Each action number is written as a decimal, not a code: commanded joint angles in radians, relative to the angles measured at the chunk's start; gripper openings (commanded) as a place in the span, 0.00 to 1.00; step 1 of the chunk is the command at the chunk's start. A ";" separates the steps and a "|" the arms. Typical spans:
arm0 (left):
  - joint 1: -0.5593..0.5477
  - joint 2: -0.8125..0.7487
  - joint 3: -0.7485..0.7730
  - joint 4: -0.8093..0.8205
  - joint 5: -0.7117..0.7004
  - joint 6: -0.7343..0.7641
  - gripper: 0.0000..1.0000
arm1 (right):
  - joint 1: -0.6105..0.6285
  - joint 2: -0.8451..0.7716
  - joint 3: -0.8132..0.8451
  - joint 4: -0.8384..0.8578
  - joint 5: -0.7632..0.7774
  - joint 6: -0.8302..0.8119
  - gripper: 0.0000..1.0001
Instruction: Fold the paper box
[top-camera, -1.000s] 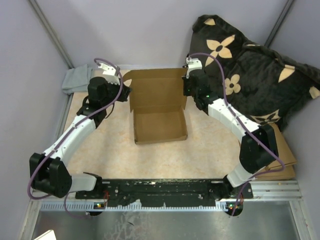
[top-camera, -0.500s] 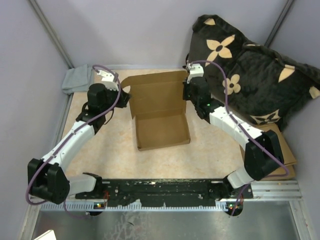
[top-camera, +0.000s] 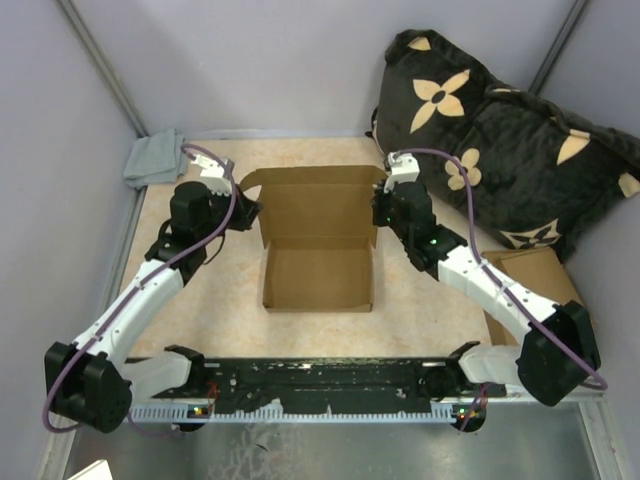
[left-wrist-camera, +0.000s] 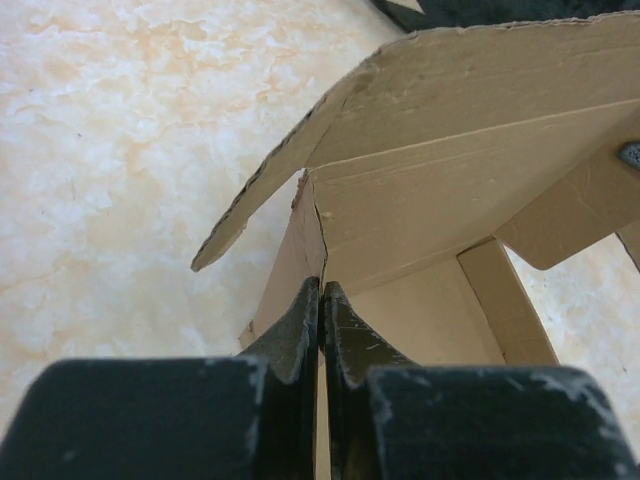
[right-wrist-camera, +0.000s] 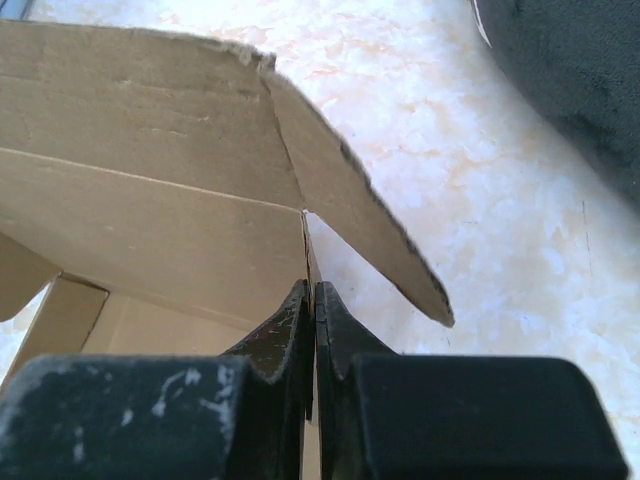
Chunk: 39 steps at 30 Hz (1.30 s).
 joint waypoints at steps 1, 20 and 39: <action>-0.021 -0.030 -0.023 -0.028 0.061 -0.025 0.06 | 0.024 -0.019 0.004 0.063 -0.029 0.031 0.02; -0.023 0.115 0.111 0.162 -0.038 0.065 0.08 | 0.024 0.192 0.176 0.307 0.024 -0.188 0.00; -0.025 0.038 -0.026 0.145 -0.057 0.040 0.17 | 0.023 0.161 0.003 0.361 -0.031 -0.005 0.03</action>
